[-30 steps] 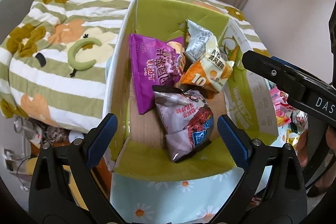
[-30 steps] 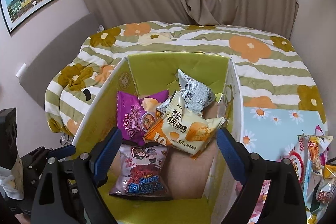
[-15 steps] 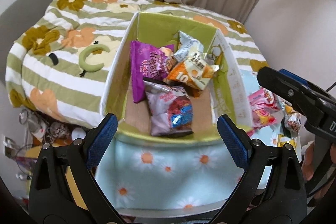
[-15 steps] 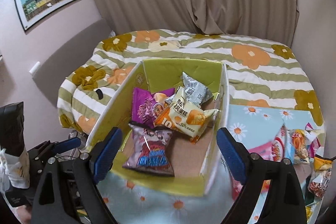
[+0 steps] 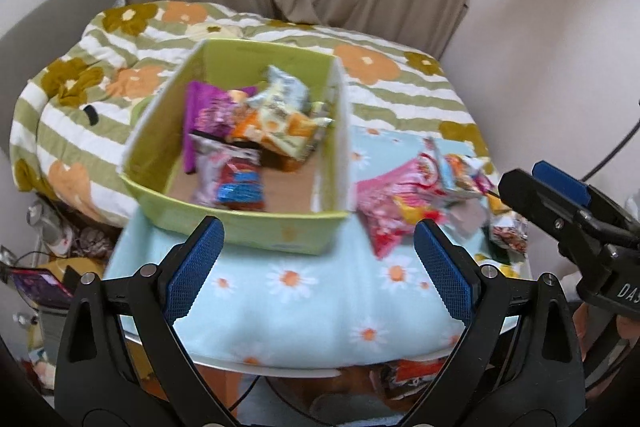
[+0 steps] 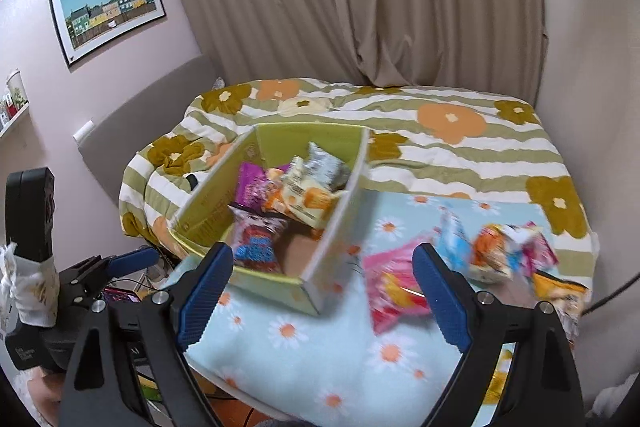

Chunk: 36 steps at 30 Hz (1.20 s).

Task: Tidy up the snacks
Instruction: 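Move both tools back from the box to the snack pile, then grasp the blue-white stick bag with left tool while right grasps the yellow chip bag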

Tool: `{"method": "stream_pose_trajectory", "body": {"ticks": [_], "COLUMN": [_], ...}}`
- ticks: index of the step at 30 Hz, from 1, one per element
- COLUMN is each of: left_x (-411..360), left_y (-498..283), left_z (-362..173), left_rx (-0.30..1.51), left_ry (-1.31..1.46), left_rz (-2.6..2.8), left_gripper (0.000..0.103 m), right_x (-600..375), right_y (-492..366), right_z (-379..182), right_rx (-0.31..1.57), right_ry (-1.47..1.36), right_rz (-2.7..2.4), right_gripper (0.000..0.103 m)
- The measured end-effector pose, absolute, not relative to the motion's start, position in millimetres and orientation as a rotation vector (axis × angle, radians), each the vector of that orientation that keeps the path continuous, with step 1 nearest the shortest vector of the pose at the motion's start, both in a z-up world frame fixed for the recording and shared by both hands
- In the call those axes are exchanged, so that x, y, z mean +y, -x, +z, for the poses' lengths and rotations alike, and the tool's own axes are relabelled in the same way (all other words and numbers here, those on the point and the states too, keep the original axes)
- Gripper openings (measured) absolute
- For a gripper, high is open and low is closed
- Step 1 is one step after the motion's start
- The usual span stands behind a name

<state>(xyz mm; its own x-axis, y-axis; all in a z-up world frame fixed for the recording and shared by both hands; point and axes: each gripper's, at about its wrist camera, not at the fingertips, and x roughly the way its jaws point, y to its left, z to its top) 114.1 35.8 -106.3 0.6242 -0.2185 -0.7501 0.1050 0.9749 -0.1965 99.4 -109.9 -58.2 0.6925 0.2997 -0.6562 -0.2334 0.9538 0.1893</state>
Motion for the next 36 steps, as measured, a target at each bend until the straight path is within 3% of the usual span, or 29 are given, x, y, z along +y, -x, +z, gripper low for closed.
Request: {"method": "stream_pose_trajectory", "body": {"ticks": [17, 36], "left_x": [-104.3, -187.8], "left_y": [-100.6, -226.5], "left_z": [-140.4, -186.5], "left_rx": [0.894, 0.941], "left_ry": [0.043, -0.13], "left_rz": [-0.288, -0.447], "left_gripper": [0.095, 0.095], "right_x": [-281.9, -358.4], "right_y": [-55.0, -114.3], "right_z": [-88.1, -156.4], "right_rx": [0.801, 0.937], "right_ry": [-0.14, -0.295], "right_rz": [0.054, -0.141], "right_gripper": [0.089, 0.089]}}
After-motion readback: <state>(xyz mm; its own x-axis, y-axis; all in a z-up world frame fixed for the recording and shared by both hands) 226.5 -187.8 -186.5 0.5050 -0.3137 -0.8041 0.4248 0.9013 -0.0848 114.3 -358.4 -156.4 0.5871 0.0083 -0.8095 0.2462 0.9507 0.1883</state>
